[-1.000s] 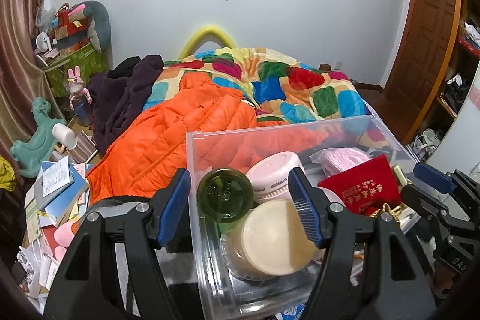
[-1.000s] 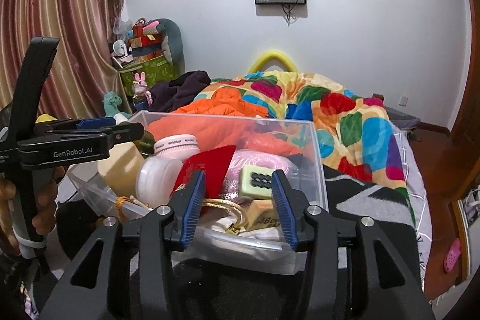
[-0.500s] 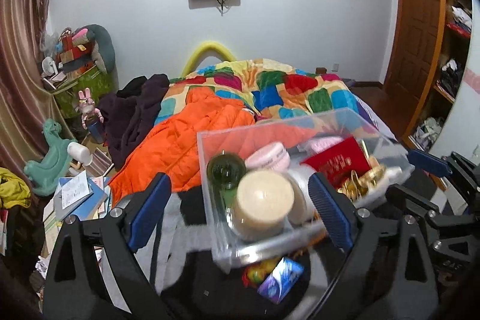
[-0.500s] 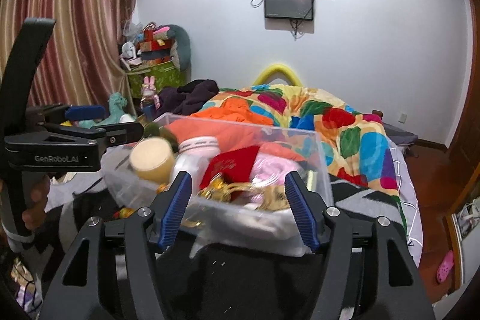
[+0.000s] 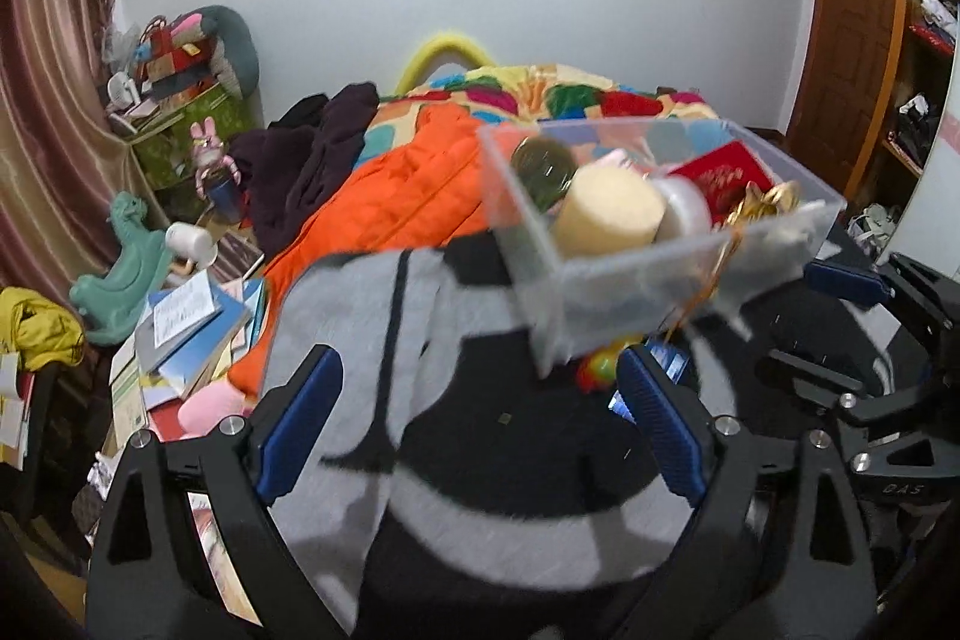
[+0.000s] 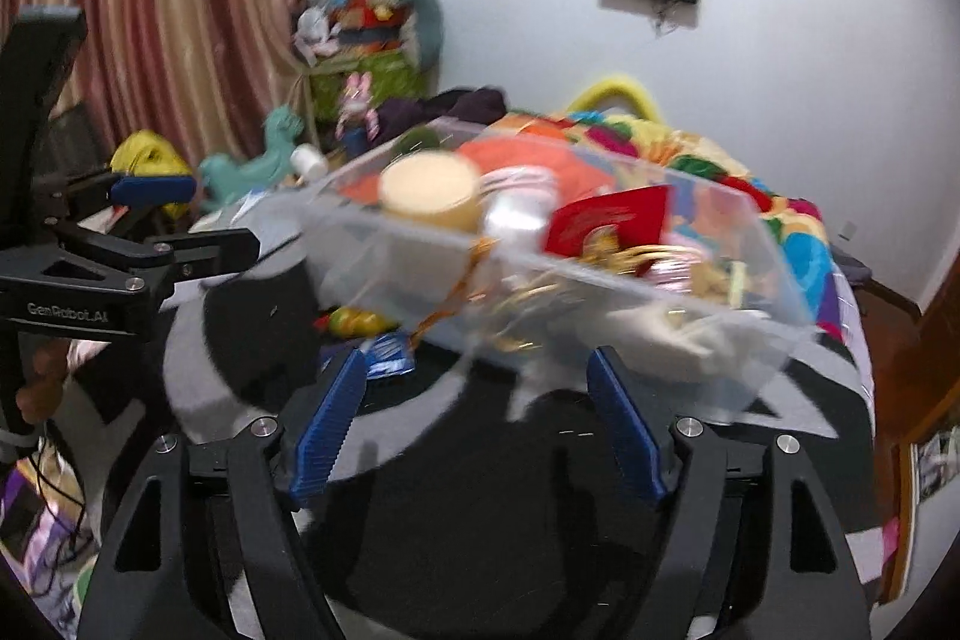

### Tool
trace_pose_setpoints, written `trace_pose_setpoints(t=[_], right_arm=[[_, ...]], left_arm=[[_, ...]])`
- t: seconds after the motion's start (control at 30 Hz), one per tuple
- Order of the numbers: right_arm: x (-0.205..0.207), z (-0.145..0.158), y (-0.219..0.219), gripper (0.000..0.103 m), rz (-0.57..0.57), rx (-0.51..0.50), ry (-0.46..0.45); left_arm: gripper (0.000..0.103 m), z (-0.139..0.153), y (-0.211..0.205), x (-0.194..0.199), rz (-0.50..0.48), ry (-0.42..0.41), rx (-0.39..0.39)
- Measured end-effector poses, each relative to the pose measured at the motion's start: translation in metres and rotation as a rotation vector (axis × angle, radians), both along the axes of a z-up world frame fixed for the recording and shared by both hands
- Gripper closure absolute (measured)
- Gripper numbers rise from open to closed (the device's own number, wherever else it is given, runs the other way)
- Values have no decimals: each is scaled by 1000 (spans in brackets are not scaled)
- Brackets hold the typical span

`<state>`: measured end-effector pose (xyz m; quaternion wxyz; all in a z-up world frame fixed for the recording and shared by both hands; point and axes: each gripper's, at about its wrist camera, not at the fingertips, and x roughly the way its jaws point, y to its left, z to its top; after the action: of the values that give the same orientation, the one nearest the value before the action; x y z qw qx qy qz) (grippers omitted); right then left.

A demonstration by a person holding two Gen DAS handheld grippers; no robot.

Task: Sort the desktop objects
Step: 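Grasp the blue Max card with the right tool while the left tool grasps the yellow-green gourd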

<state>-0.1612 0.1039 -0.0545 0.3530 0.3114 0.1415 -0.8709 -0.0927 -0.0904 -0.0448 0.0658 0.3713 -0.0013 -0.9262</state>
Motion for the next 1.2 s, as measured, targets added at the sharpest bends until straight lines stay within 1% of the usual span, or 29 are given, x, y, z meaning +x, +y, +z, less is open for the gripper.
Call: trace_pose_setpoints(t=[0.07, 0.2, 0.3, 0.4, 0.47, 0.5, 0.53, 0.63, 0.7, 0.8, 0.93, 1.03, 1.07, 1.1, 1.13, 1.2], right_arm=[[2, -6, -13, 30, 46, 18, -21], [1, -19, -39, 30, 91, 86, -44], [-1, -28, -55, 30, 116, 126, -62], [-5, -36, -65, 36, 126, 162, -81], [-9, -43, -68, 51, 133, 179, -107], [-10, -42, -65, 56, 141, 151, -130], [-10, -41, -62, 58, 137, 139, -136], [-11, -39, -51, 59, 125, 113, -138], [-12, -37, -40, 59, 118, 79, -158], [-10, -32, -19, 59, 102, 26, -163], [-1, -23, 28, 58, 0, -57, -110], [9, -22, 59, 58, -71, -86, -87], [10, -20, 61, 58, -86, -88, -83], [10, -19, 68, 58, -96, -91, -78], [8, -17, 73, 58, -98, -97, -76], [9, -15, 77, 58, -106, -108, -66]], left_arm=[[9, -4, -4, 5, 5, -7, -2], [9, -8, -9, 13, 3, -8, -10], [9, -10, -14, 17, 0, -11, 16], [9, -15, -18, 15, 6, -24, 45], [9, -16, -18, 15, 21, -15, 50], [9, -16, -18, 15, 27, -4, 49], [9, -15, -16, 14, 20, 0, 50], [9, -17, -8, 8, -1, -14, 55], [9, -19, -1, 3, -19, -29, 55], [9, -22, 12, -4, -35, -43, 49], [9, -23, 28, -18, -48, -54, 78], [9, -29, 36, -34, -52, -98, 127], [15, -32, 38, -38, -48, -111, 141], [27, -34, 37, -42, -36, -123, 155], [31, -38, 36, -48, -18, -146, 178], [45, -43, 32, -56, 1, -174, 225]])
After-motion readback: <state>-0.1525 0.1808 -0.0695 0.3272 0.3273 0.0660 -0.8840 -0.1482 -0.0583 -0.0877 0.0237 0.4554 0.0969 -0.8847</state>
